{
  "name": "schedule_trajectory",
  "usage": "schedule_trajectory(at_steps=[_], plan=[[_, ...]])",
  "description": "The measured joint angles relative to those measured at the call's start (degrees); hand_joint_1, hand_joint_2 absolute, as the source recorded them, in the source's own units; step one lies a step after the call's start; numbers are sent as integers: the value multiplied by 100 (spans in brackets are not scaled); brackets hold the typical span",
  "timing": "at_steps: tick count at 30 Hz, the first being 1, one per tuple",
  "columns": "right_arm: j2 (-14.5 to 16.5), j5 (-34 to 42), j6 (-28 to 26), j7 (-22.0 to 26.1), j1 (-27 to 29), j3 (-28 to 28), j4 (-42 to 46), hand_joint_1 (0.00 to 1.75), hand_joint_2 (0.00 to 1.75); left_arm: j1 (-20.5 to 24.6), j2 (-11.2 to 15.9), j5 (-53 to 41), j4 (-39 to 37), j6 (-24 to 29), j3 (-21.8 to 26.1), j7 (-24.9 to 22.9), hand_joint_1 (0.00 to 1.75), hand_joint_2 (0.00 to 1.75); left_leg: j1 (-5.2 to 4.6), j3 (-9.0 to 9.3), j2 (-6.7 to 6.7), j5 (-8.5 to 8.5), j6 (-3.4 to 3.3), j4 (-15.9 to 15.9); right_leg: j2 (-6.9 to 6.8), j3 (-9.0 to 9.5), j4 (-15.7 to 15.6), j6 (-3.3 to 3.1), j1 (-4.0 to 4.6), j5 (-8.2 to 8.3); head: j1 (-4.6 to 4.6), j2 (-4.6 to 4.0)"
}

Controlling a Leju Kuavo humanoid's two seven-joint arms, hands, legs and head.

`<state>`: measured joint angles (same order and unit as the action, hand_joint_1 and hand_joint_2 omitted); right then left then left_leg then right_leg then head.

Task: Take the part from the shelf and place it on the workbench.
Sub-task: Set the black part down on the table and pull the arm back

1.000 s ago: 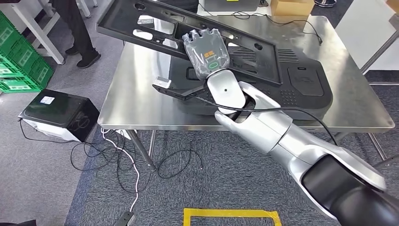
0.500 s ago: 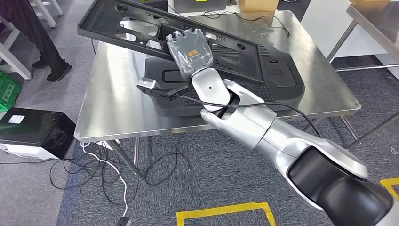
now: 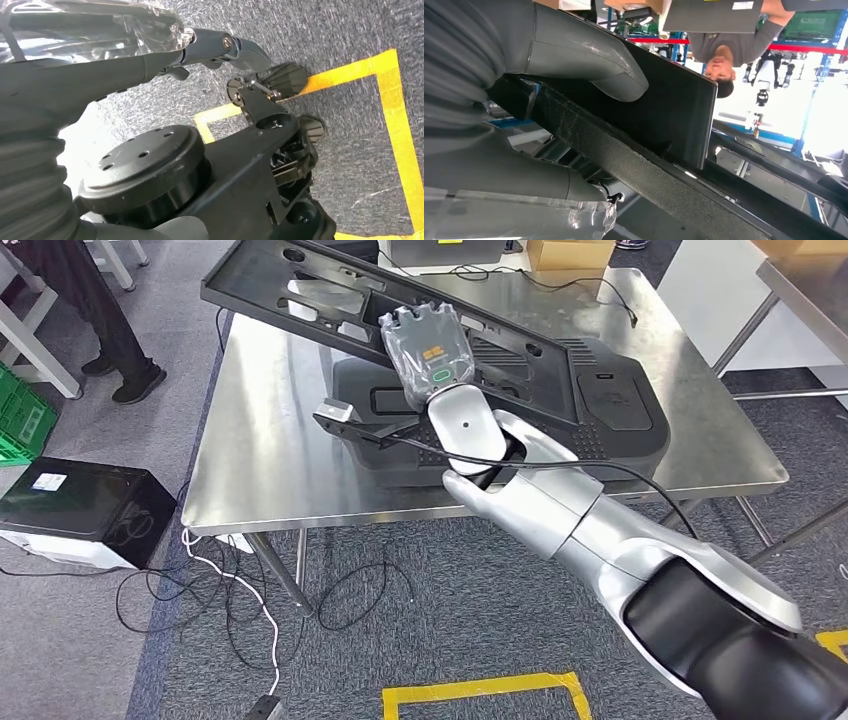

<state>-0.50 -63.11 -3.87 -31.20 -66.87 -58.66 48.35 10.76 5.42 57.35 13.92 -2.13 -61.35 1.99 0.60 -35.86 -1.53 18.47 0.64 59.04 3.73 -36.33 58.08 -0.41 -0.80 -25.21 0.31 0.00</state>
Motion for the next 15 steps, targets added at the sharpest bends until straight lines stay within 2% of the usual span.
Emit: schedule_trajectory(at_steps=[2, 3, 5, 6, 7, 8, 10, 11, 12, 13, 15], plan=[[-4, 9, 0, -8, -14, 0, -7, 175, 175, 4, 2, -6, 0, -15, 0, -4, 0, 175, 32, 97, 50, -34, -67, -127, -105, -29, 105, 66, 10, -62, 17, 0], [-6, 10, 0, -10, -23, 0, -9, 175, 175, 4, 2, -9, 0, -21, 0, -4, 0, 175, 48, 148, 75, -48, -83, -182, -177, -134, 330, 66, 18, -170, 36, 0], [-9, 16, 3, -13, -22, 0, -16, 175, 175, 3, 2, -15, 0, -26, 0, -4, 0, 175, 46, 200, 123, -24, -91, -207, -278, -521, 1051, 65, 5, -456, 73, 0], [-10, 19, 4, -14, -8, -1, -21, 175, 175, 2, 3, -19, 0, -26, 0, -4, 0, 175, 49, 217, 142, 0, -82, -205, -294, -719, 1379, 70, -10, -539, 76, 0], [-13, 22, 6, -15, 9, -1, -28, 175, 175, 1, 3, -25, 0, -27, 0, -4, 0, 175, 54, 238, 156, 29, -64, -202, -305, -839, 1539, 80, -31, -525, 80, 0], [-19, 25, 7, -19, 22, -2, -36, 175, 175, 1, 4, -31, 0, -29, 0, -6, 0, 175, 64, 265, 165, 61, -37, -196, -317, -846, 1477, 90, -52, -404, 85, 0], [-31, 28, 8, -28, 31, -2, -50, 175, 175, 0, 4, -40, 0, -36, 0, -10, 0, 175, 93, 330, 178, 152, 42, -161, -361, -564, 799, 118, -87, 1, 109, 0], [-38, 29, 9, -33, 27, -3, -55, 175, 175, 4, 9, -44, 0, -38, 1, -12, 0, 175, 93, 349, 187, 205, 93, -129, -376, -406, 453, 121, -85, 128, 133, 0], [-36, 29, 10, -34, 27, -6, -58, 175, 175, 9, 14, -46, 0, -39, 1, -15, 0, 175, 91, 362, 195, 247, 139, -105, -382, -299, 229, 103, -77, 179, 140, 0], [-35, 29, 10, -33, 30, -9, -61, 175, 175, 15, 19, -48, 0, -40, 1, -17, 0, 175, 86, 372, 202, 283, 182, -91, -378, -254, 143, 71, -62, 150, 126, 0], [-39, 29, 10, -36, 32, -13, -71, 175, 175, 22, 24, -51, 0, -42, 1, -22, 0, 175, 96, 411, 207, 329, 257, -105, -340, -244, 166, -37, -36, 73, 72, 0]])
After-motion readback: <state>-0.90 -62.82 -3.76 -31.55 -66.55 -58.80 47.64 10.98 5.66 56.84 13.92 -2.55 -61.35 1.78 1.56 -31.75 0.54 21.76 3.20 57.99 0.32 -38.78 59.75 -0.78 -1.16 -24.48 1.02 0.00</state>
